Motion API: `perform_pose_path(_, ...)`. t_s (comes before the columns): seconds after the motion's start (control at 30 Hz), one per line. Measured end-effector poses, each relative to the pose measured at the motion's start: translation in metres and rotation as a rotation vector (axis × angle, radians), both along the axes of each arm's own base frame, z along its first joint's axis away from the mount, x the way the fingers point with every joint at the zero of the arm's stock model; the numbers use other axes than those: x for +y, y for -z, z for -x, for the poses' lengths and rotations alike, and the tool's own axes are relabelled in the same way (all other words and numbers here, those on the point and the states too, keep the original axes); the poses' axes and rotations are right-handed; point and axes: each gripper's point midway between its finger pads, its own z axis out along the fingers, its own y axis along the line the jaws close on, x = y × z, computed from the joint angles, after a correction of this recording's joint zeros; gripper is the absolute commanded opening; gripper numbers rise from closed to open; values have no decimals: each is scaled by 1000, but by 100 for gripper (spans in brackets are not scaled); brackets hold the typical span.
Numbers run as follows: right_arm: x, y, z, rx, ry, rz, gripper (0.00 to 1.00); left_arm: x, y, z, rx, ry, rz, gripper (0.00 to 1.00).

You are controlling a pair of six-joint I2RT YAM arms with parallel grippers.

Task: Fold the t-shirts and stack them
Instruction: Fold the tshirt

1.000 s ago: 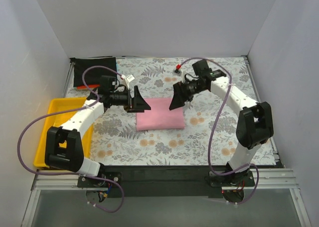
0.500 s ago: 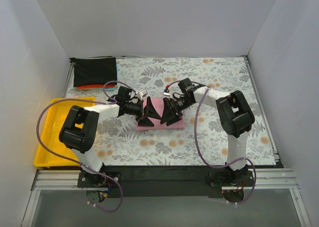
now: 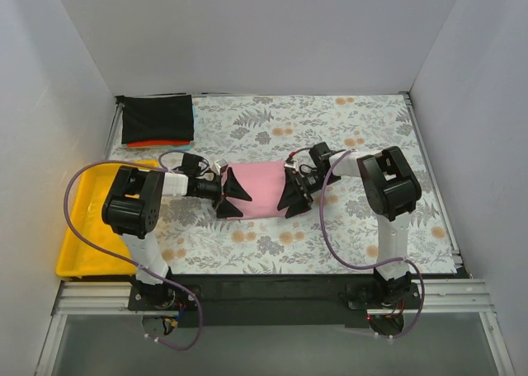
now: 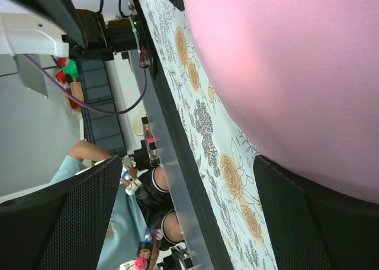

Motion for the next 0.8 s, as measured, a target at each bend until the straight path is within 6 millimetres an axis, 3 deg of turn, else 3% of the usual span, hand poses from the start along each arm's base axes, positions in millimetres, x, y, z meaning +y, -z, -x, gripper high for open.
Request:
perform_pose_path(0.27, -19, -5, 8, -26, 1, -19, 98, 18, -8, 16, -31, 6, -26, 87)
perform_pose_path(0.37, -22, -22, 0, -107, -14, -8, 98, 23, -24, 14, -118, 24, -61, 87)
perform_pose_path(0.47, -19, -60, -29, -340, -29, -11, 98, 28, -60, -10, -313, 18, -121, 87)
perform_pose_path(0.63, -16, -137, -85, -865, -27, 63, 95, 68, -169, -71, -748, -194, -283, 87)
perform_pose_path(0.73, -5, -150, -85, -1040, -67, 141, 94, 100, -219, -90, -856, -319, -359, 87)
perform_pose_path(0.8, 8, -143, -76, -1097, -119, 181, 92, 112, -228, -102, -854, -350, -391, 87)
